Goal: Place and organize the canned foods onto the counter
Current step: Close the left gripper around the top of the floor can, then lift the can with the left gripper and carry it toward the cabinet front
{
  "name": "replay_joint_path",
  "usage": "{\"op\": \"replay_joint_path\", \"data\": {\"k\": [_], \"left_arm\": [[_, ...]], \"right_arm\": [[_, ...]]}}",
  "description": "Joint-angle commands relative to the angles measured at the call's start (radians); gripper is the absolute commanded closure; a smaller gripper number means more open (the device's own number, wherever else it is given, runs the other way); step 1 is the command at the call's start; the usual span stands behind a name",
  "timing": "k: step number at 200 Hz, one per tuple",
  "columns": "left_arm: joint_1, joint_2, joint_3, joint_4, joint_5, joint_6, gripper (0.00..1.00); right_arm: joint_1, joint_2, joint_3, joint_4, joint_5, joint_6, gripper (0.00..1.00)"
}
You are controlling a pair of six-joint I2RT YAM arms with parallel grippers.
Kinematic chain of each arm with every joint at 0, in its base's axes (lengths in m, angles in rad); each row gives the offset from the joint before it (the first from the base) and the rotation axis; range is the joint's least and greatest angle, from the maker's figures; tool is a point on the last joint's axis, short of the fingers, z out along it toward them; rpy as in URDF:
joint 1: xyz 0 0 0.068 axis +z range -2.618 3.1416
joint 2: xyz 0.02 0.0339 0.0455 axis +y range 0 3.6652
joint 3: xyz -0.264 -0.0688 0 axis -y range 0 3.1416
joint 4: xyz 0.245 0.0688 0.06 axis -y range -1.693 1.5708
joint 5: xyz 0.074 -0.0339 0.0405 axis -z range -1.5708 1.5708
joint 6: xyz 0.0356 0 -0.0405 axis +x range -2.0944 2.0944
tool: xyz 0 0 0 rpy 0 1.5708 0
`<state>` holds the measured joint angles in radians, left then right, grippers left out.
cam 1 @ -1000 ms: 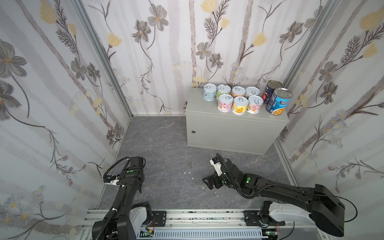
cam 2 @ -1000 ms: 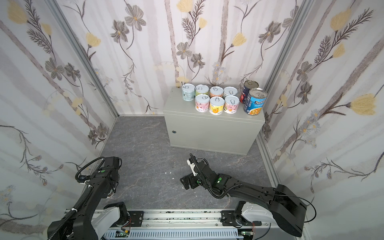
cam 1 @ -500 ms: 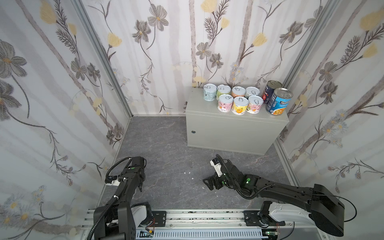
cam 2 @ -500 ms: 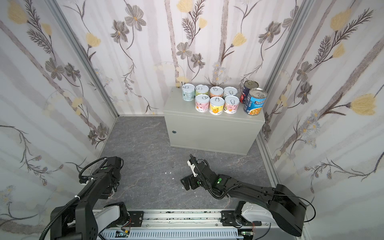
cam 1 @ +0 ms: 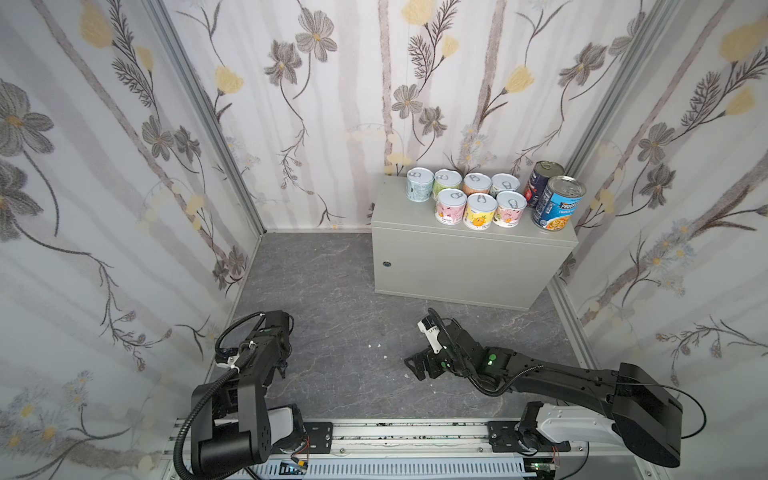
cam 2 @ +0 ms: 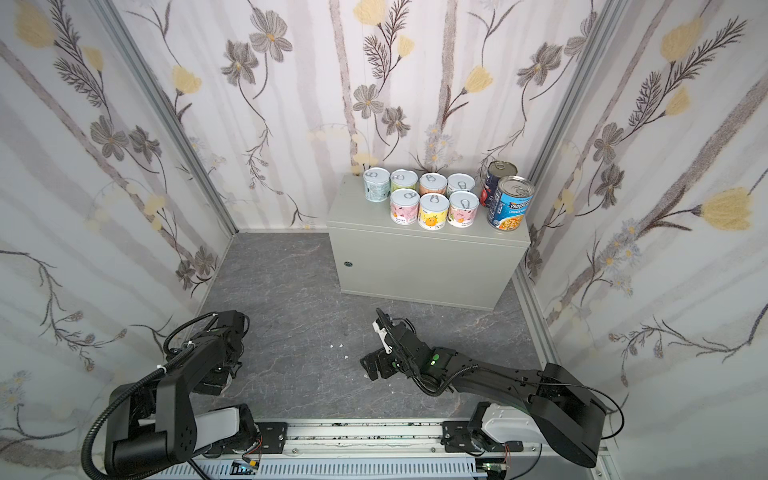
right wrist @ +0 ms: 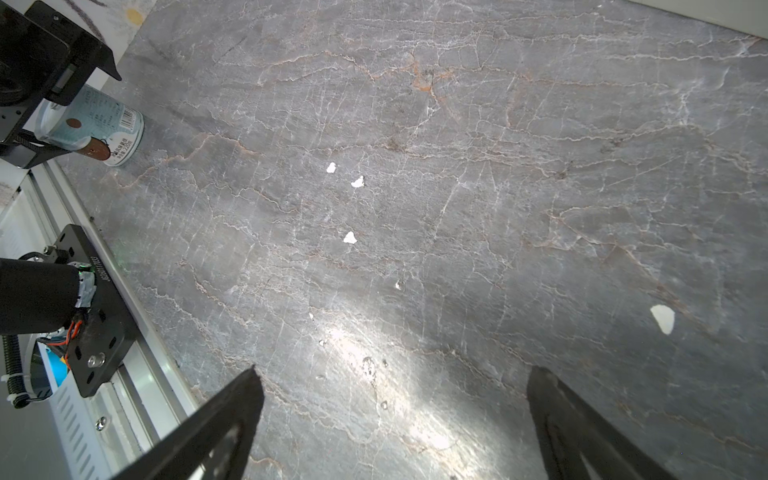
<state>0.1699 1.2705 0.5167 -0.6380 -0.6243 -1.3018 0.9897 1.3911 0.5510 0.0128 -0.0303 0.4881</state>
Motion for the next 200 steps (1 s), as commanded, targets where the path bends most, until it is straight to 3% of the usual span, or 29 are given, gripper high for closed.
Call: {"op": "replay_joint_path", "data": {"k": [1,69,107,155,200], "left_arm": [[0.006,0.047,0.009,0.036,0.042,0.012,0.00],[0.022,0.076,0.046,0.049,0.032,0.067,0.11],[0.022,0.058,0.049,0.063,0.014,0.105,0.30],[-0.008,0.048,0.049,0.116,0.026,0.203,0.34],[-0.112,0.074,0.079,0.139,0.011,0.252,0.37]], "right_arm": [[0.001,0.017,0.014,0.058,0.001,-0.009,0.00],[0.001,0.046,-0.016,0.102,-0.002,-0.008,0.00],[0.001,0.059,-0.018,0.121,-0.002,-0.005,0.00],[0.001,0.069,-0.025,0.136,-0.001,0.001,0.00],[0.001,0.071,-0.030,0.148,0.001,0.007,0.00]]}}
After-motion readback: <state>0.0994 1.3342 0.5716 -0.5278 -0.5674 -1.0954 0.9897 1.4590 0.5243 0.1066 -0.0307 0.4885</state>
